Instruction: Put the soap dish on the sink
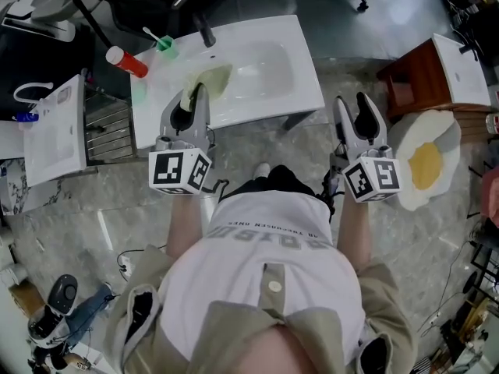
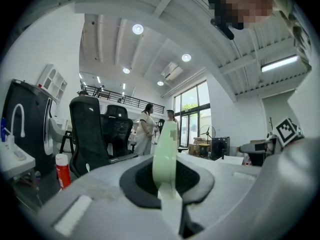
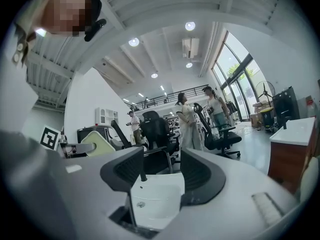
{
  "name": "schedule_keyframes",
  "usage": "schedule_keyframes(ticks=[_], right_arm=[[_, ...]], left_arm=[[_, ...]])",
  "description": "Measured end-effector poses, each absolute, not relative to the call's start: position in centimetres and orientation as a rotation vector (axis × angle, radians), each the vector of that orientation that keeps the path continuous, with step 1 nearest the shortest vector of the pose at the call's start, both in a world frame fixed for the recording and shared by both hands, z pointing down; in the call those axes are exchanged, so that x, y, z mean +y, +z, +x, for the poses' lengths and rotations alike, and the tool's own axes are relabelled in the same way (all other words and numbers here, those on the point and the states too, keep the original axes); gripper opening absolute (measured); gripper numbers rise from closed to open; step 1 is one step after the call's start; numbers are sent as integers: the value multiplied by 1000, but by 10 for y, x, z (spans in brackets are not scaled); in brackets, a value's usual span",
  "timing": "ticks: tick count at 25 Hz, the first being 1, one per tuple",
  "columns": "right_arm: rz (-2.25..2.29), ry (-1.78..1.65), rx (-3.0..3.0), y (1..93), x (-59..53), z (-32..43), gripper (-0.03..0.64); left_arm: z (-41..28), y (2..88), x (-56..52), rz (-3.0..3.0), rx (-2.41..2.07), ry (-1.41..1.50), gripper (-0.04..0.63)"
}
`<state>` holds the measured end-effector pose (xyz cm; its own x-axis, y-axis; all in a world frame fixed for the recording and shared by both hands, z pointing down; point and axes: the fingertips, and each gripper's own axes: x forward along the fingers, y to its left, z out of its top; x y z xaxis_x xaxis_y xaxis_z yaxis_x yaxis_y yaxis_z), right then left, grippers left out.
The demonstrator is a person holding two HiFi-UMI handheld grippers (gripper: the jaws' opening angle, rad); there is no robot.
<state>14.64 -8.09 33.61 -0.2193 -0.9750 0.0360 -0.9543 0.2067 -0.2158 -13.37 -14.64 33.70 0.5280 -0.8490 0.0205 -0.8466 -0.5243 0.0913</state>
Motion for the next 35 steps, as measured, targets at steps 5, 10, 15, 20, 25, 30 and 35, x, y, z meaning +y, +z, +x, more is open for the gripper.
schedule_keyframes(ticks=[5, 10, 15, 20, 25, 30, 35], right_arm=[[-1870, -337, 2370, 345, -102, 151, 225], [-1788, -386, 2433, 352, -130, 151, 225], [-1673, -436, 2513, 357, -160, 146, 227], [-1548, -495, 2607, 367, -190, 135, 235], [-1435, -562, 2698, 386, -213, 123, 236], [-1264, -738, 2726, 406, -226, 112, 241], [-1157, -852, 2745, 421, -238, 111, 241]], left_arm=[[-121, 346, -157, 2603, -1463, -71, 28], [-103, 352, -171, 2529, -1453, -132, 28], [-81, 364, -190, 2380, -1396, -277, 28], [-58, 379, -203, 2243, -1345, -383, 28], [-36, 396, -214, 2147, -1289, -437, 28], [-11, 402, -219, 2100, -1195, -478, 28], [12, 408, -227, 2082, -1132, -482, 28]])
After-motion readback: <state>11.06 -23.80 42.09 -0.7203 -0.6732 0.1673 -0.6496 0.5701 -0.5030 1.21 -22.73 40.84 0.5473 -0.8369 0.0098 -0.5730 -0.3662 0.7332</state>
